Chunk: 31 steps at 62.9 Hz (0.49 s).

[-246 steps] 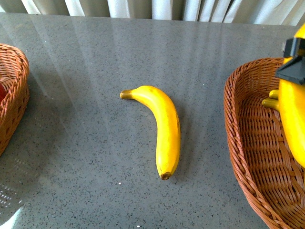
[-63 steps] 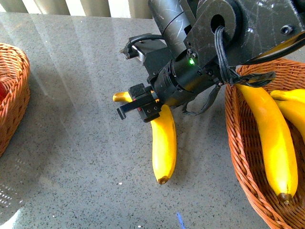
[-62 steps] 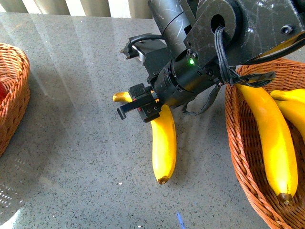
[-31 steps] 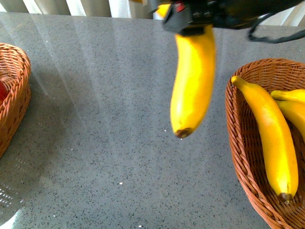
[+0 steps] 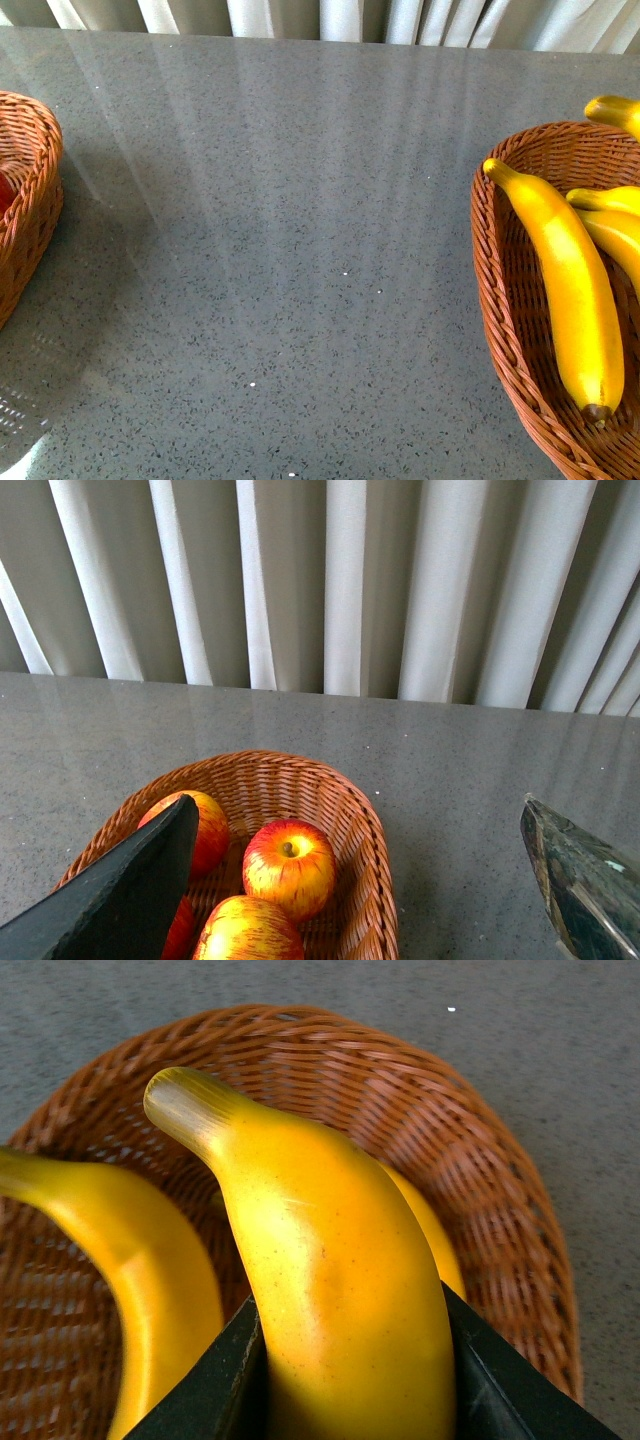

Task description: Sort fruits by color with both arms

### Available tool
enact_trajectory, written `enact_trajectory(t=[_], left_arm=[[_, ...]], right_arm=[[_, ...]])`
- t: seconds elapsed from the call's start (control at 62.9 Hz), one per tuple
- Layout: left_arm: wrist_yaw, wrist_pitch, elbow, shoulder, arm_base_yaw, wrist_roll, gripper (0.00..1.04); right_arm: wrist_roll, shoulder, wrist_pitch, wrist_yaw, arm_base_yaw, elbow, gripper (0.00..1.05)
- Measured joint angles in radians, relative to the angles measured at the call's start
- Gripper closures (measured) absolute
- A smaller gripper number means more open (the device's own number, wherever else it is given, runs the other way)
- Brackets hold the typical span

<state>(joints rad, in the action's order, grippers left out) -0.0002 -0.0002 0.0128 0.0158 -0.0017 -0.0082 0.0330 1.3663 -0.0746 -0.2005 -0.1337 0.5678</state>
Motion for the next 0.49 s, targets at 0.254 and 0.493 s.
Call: enact_trajectory(t=[0.254,0.493], left_arm=[[0.000,0.000,0.000,0.000,0.000,0.000,0.09],[0.000,0.000,0.000,0.000,0.000,0.000,0.09]], right_arm=[[0.022,-0.025,0.013,-0.017,-0.018,-0.072,0.54],[0.019,-0.068,-0.029,-0.035,-0.011,-0.106,0.11]])
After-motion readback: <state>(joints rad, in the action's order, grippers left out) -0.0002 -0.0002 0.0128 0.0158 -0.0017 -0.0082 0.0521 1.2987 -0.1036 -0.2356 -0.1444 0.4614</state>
